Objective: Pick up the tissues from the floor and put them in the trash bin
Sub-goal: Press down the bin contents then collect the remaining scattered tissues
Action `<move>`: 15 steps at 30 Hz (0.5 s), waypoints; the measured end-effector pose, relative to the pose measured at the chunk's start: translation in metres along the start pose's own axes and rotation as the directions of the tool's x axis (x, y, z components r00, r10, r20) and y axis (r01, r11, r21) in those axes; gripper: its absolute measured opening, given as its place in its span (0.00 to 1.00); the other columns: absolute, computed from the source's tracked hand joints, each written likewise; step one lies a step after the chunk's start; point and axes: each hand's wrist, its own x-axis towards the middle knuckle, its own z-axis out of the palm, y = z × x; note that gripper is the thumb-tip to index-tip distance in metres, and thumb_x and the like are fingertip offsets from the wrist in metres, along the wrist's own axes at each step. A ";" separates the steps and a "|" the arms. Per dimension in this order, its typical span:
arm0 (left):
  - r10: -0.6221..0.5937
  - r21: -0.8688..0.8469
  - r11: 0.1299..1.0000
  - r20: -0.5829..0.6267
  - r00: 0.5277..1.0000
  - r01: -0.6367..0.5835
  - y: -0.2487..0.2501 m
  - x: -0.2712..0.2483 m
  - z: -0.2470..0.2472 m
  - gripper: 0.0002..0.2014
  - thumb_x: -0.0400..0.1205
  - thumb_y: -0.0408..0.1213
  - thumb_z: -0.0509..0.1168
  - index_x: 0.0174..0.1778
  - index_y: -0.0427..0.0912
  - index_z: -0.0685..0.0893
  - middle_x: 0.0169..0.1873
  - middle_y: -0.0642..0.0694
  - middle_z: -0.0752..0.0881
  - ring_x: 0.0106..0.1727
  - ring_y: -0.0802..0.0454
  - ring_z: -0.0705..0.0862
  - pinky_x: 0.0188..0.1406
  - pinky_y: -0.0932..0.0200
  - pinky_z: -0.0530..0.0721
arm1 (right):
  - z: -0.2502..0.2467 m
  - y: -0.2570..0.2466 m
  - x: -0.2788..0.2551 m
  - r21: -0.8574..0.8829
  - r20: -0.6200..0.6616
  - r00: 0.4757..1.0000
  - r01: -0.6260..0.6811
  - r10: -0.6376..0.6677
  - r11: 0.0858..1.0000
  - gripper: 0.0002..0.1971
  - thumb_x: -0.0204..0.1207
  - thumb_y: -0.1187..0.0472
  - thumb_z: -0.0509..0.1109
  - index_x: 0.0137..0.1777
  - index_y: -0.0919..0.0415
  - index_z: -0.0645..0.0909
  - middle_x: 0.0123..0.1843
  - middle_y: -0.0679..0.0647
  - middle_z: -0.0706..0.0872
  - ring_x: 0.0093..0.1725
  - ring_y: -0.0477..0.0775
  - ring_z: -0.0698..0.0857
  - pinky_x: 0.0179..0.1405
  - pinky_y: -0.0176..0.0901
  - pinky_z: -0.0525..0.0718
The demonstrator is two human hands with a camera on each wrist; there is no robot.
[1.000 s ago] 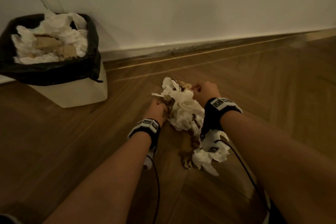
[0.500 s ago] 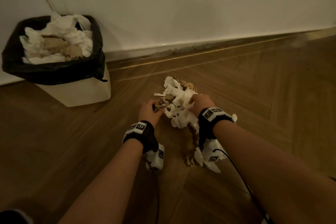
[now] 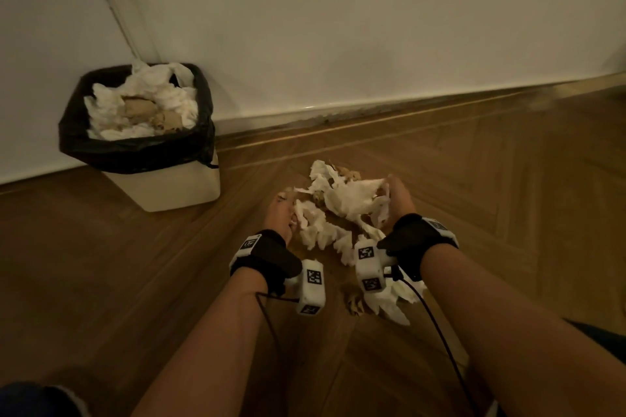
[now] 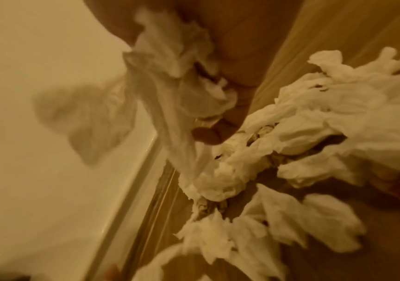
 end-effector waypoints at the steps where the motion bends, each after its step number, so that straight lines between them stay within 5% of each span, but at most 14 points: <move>1: -0.037 -0.069 0.997 -0.003 0.999 0.036 0.001 -0.004 0.001 0.11 0.83 0.32 0.55 0.37 0.43 0.79 0.30 0.43 0.82 0.26 0.54 0.80 0.27 0.64 0.79 | -0.001 0.000 -0.001 0.061 0.009 0.999 -0.038 0.038 0.997 0.36 0.78 0.36 0.58 0.79 0.59 0.65 0.76 0.60 0.72 0.74 0.66 0.72 0.73 0.64 0.70; 3: -0.064 -0.129 0.989 0.074 0.995 0.073 0.005 -0.012 0.002 0.17 0.83 0.50 0.58 0.53 0.39 0.83 0.49 0.39 0.86 0.50 0.44 0.86 0.56 0.49 0.83 | -0.002 0.000 -0.007 0.079 -0.029 0.999 -0.032 0.035 0.996 0.39 0.73 0.34 0.63 0.75 0.62 0.69 0.71 0.60 0.76 0.67 0.65 0.78 0.60 0.59 0.81; 5: -0.084 -0.102 0.990 0.132 0.988 0.098 0.008 -0.018 0.001 0.34 0.79 0.65 0.54 0.66 0.39 0.79 0.62 0.36 0.83 0.64 0.39 0.81 0.70 0.40 0.73 | -0.004 -0.001 -0.013 0.088 -0.049 0.998 -0.020 0.025 0.996 0.28 0.77 0.40 0.64 0.68 0.61 0.74 0.59 0.59 0.81 0.51 0.59 0.84 0.36 0.47 0.81; 7: -0.068 -0.052 0.996 0.079 0.995 0.072 0.011 -0.021 0.001 0.28 0.82 0.60 0.54 0.61 0.38 0.82 0.64 0.36 0.82 0.61 0.40 0.83 0.66 0.44 0.77 | -0.007 -0.001 -0.021 0.188 0.009 0.997 -0.078 0.077 0.979 0.17 0.81 0.46 0.61 0.58 0.60 0.74 0.41 0.58 0.84 0.32 0.53 0.84 0.23 0.40 0.78; 9: 0.002 -0.004 1.000 -0.019 1.000 -0.002 0.010 -0.022 0.000 0.13 0.85 0.42 0.58 0.56 0.40 0.83 0.63 0.35 0.81 0.47 0.46 0.84 0.48 0.54 0.82 | -0.011 -0.002 -0.027 0.372 0.086 0.987 -0.159 0.137 0.914 0.15 0.83 0.49 0.60 0.55 0.63 0.73 0.26 0.57 0.82 0.16 0.48 0.79 0.14 0.32 0.75; 12: 0.026 -0.036 0.999 0.032 0.999 -0.025 0.007 -0.023 -0.006 0.21 0.83 0.24 0.56 0.71 0.43 0.75 0.62 0.33 0.80 0.44 0.46 0.83 0.44 0.60 0.83 | -0.014 0.000 -0.029 0.499 0.149 0.981 -0.181 0.122 0.847 0.14 0.84 0.54 0.59 0.63 0.62 0.68 0.17 0.56 0.81 0.14 0.46 0.79 0.13 0.30 0.77; 15: -0.001 -0.140 0.990 0.068 0.998 0.010 0.011 -0.028 -0.014 0.25 0.82 0.21 0.53 0.75 0.44 0.71 0.37 0.42 0.78 0.30 0.54 0.71 0.29 0.64 0.79 | -0.013 0.002 -0.034 0.486 0.171 0.981 -0.164 0.090 0.859 0.14 0.85 0.55 0.58 0.58 0.67 0.74 0.24 0.59 0.84 0.21 0.51 0.84 0.21 0.37 0.83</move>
